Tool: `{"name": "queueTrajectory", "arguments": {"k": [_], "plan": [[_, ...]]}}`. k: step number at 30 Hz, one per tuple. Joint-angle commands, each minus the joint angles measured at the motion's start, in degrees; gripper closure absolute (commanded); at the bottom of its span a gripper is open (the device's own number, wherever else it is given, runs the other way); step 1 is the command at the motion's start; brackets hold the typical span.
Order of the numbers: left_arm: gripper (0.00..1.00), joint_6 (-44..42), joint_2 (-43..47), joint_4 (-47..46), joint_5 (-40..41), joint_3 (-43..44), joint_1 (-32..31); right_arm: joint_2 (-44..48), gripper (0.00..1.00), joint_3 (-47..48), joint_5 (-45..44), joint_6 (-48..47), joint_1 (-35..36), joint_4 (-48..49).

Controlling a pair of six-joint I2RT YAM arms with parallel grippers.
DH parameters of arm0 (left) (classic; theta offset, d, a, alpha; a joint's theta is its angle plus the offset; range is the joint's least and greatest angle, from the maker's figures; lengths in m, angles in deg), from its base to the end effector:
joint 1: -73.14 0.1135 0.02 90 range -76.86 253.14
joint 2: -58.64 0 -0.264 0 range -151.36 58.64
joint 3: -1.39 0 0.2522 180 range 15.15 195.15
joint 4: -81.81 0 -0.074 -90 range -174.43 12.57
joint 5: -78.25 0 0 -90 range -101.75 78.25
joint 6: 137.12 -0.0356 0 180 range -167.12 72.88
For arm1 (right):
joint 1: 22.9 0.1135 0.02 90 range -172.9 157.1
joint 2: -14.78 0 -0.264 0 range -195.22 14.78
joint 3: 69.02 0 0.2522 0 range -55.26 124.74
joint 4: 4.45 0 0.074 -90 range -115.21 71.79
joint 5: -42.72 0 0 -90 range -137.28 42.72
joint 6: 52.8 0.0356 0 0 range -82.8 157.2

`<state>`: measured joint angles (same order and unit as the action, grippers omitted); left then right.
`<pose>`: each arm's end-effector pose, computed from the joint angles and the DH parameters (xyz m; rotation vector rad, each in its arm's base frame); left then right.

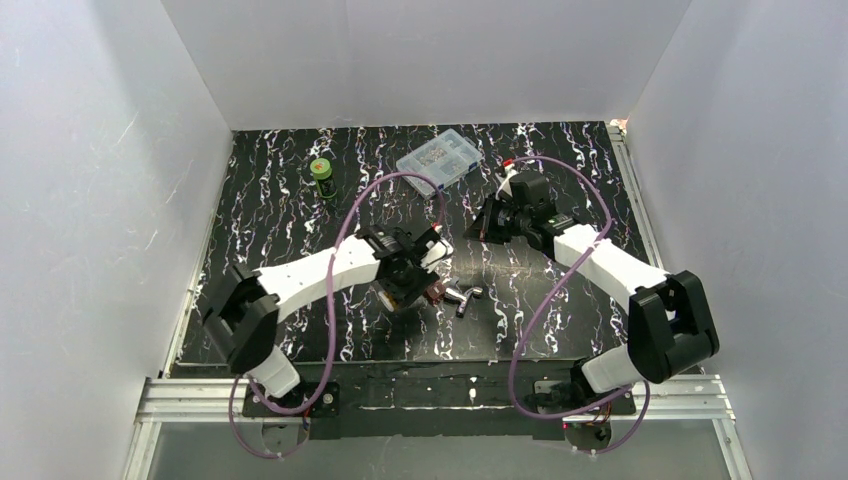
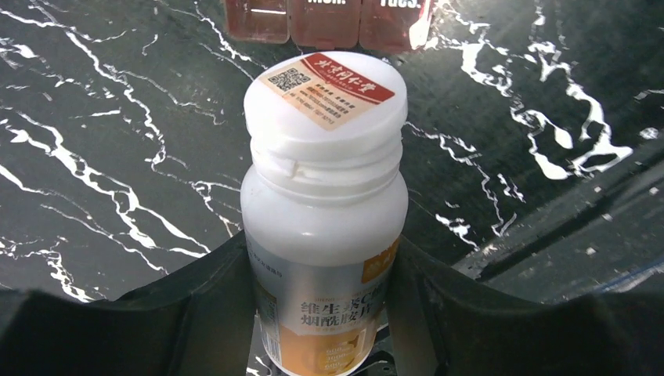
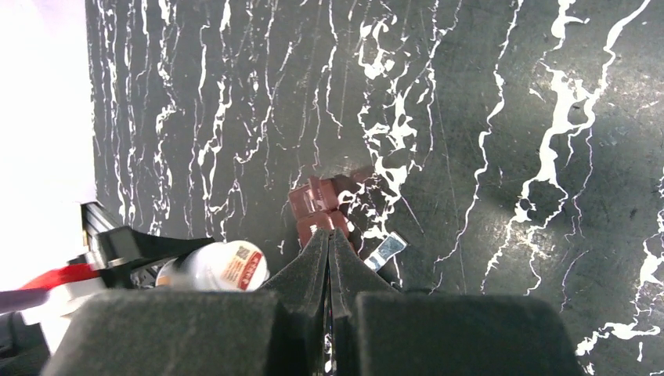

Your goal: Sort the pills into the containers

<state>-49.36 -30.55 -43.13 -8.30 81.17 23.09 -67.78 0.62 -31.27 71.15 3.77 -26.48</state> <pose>0.2022 -0.2380 0.2374 1.1754 2.4364 -0.1739 0.2818 0.1526 0.2569 -0.0221 2.2998 0.8817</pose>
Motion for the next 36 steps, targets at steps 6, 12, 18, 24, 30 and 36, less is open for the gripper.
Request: {"name": "queueTrajectory", "arguments": {"k": [6,12,18,24,30,36], "plan": [[1.00,1.81,-11.30,3.35,5.47,8.79,-0.05,-1.43,0.95,-3.48,1.60,1.58,-1.50,6.98],[1.00,1.62,-14.48,3.82,5.83,12.11,1.73,-1.55,0.95,-3.93,1.84,1.45,-1.63,7.74],[1.00,-1.22,-18.45,10.63,8.67,16.08,1.75,-1.63,0.95,-3.91,1.99,1.29,-1.75,7.72],[1.00,-2.47,-20.01,14.74,8.98,17.31,1.78,-2.15,0.95,-4.69,2.23,1.63,-1.89,9.65],[1.00,-3.46,-21.37,17.17,9.49,19.22,1.60,-2.12,0.95,-5.08,2.46,1.79,-1.98,10.27],[1.00,-4.97,-23.89,20.64,10.10,23.76,1.53,-2.01,0.95,-5.32,2.36,1.73,-2.07,10.55]]}}
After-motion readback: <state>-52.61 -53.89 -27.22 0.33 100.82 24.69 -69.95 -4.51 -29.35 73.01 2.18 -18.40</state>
